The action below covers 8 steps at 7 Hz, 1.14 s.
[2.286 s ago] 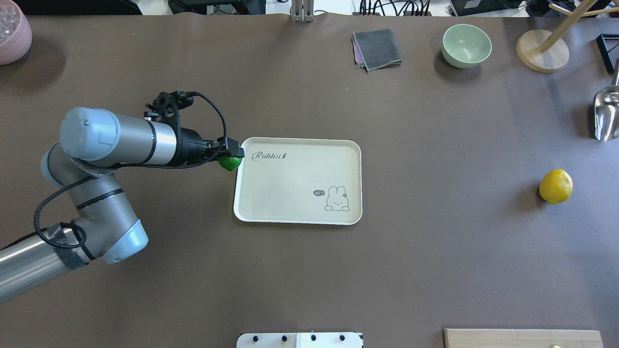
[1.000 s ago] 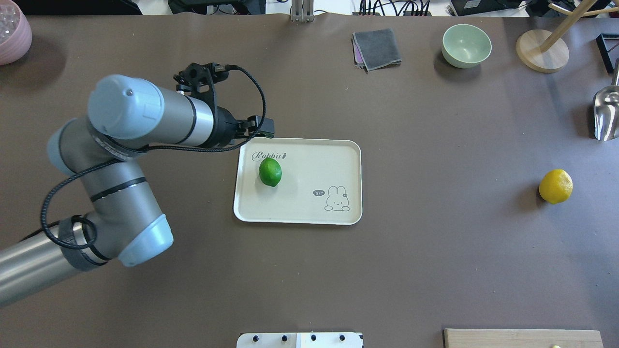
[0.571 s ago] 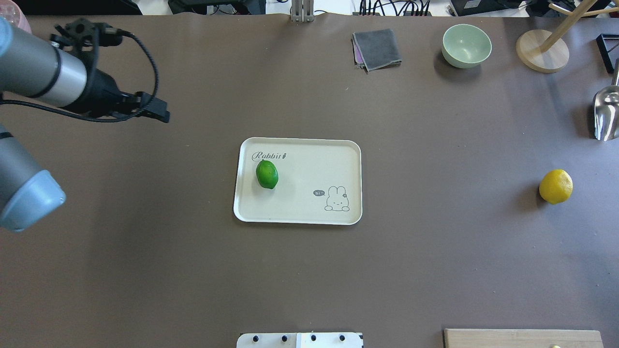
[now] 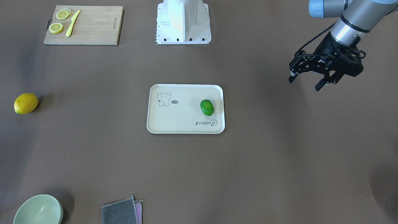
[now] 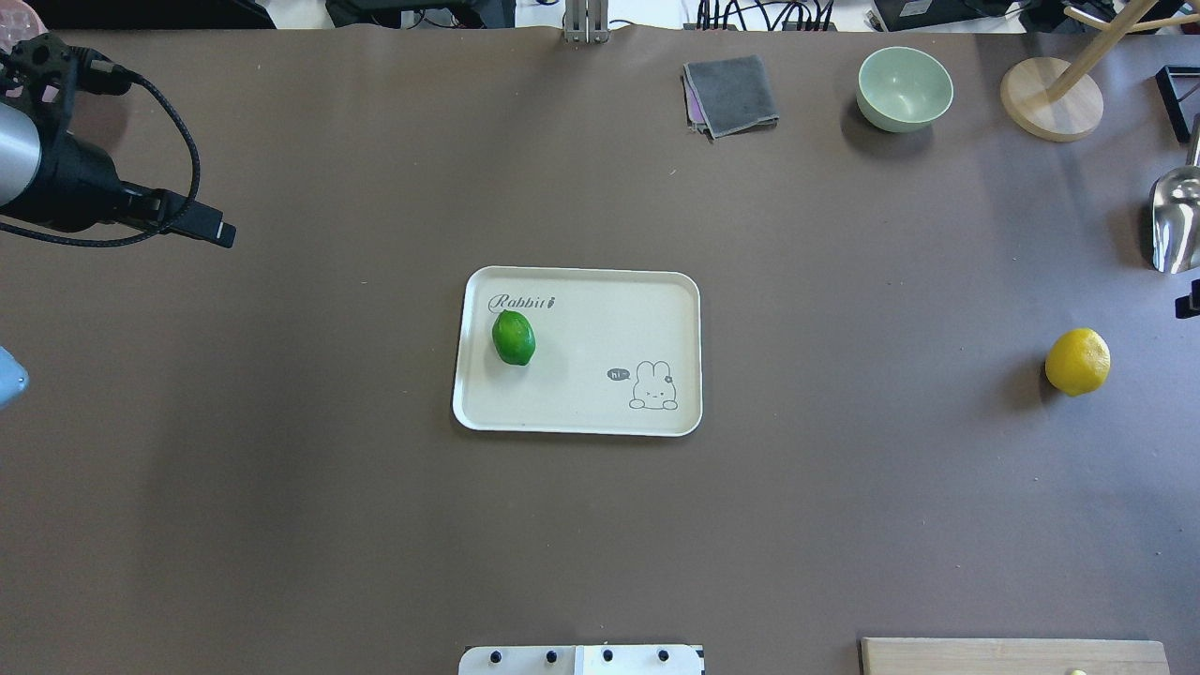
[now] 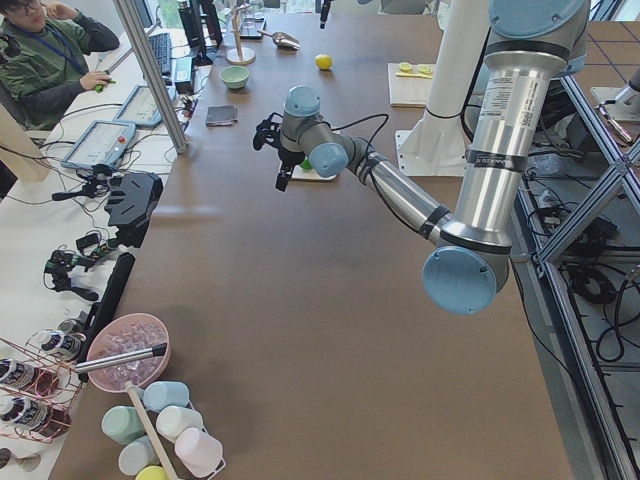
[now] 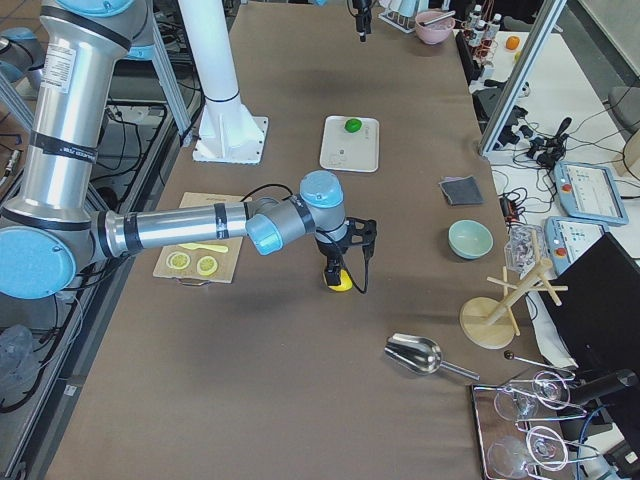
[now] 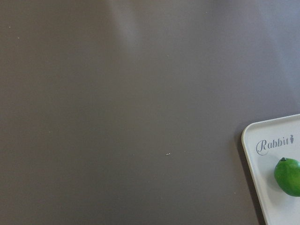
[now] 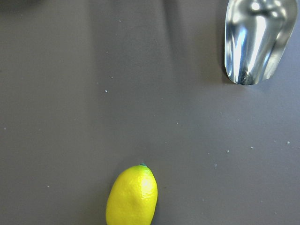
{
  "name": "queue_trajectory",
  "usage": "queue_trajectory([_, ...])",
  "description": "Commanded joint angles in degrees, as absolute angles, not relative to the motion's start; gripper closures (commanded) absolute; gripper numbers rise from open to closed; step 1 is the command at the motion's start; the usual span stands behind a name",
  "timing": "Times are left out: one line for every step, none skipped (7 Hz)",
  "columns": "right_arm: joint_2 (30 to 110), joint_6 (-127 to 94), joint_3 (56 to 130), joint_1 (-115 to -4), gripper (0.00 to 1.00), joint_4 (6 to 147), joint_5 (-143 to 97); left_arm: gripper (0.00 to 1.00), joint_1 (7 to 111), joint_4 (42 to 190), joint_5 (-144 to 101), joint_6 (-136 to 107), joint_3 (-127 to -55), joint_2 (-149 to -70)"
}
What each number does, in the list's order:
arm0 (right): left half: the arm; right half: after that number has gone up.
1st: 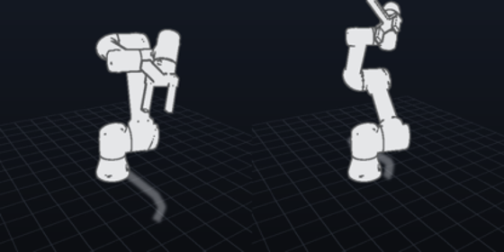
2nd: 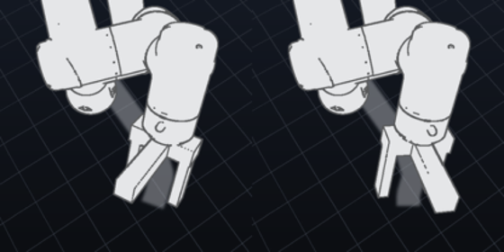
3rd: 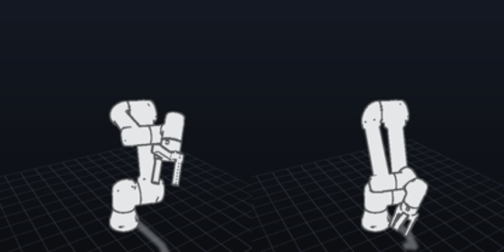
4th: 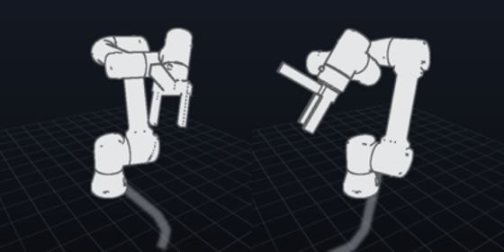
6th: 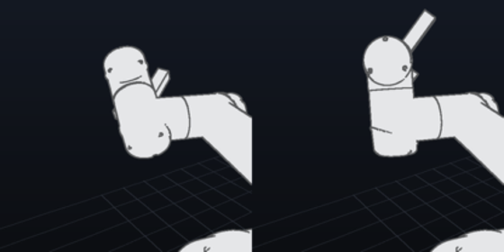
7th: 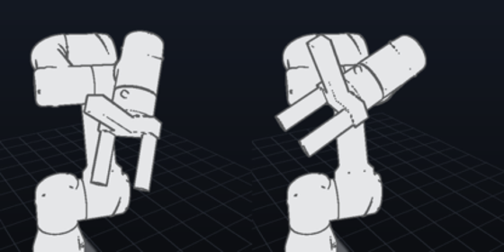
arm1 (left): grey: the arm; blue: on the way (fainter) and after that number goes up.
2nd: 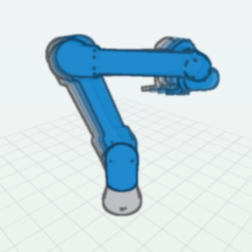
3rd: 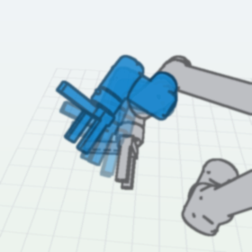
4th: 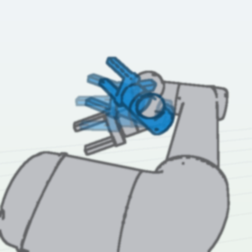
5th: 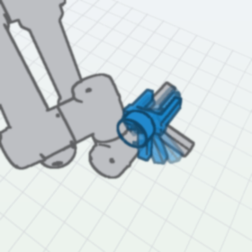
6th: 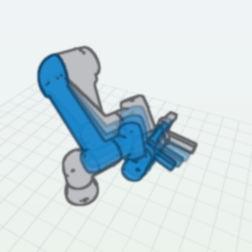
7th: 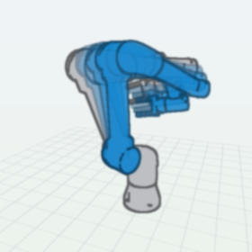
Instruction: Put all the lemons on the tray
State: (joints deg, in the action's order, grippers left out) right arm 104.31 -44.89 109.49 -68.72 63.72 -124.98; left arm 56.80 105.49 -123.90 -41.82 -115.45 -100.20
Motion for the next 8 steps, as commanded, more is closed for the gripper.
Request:
queue_trajectory([102.9,-58.4,103.3,-61.4,0.04,51.9,-119.1,0.02,56.8,105.6,-123.9,-41.7,-115.4,-100.5])
queue_trajectory([102.0,-61.0,98.9,-60.2,0.04,46.0,-119.0,0.02,56.8,105.6,-123.8,-41.7,-115.1,-100.8])
queue_trajectory([100.4,-63.9,96.0,-58.6,0.04,43.6,-118.0,0.02,56.7,105.6,-123.8,-41.8,-115.1,-100.9])
queue_trajectory([100.4,-66.1,95.5,-56.9,0.04,42.6,-116.5,0.02,56.6,105.6,-123.8,-41.8,-115.1,-101.0])
queue_trajectory([100.1,-69.0,95.7,-54.7,0.05,42.3,-115.1,0.02,56.6,105.6,-123.7,-41.7,-115.1,-101.1])
queue_trajectory([100.2,-69.7,95.5,-52.9,0.05,41.9,-113.1,0.02,56.6,105.6,-123.6,-41.7,-115.0,-101.1])
queue_trajectory([101.1,-69.6,95.5,-51.8,0.05,41.8,-112.2,0.02,56.6,105.6,-123.6,-41.7,-115.0,-101.1])
queue_trajectory([101.7,-69.7,95.5,-51.0,0.06,41.8,-111.7,0.02,56.6,105.6,-123.6,-41.8,-115.0,-101.1])
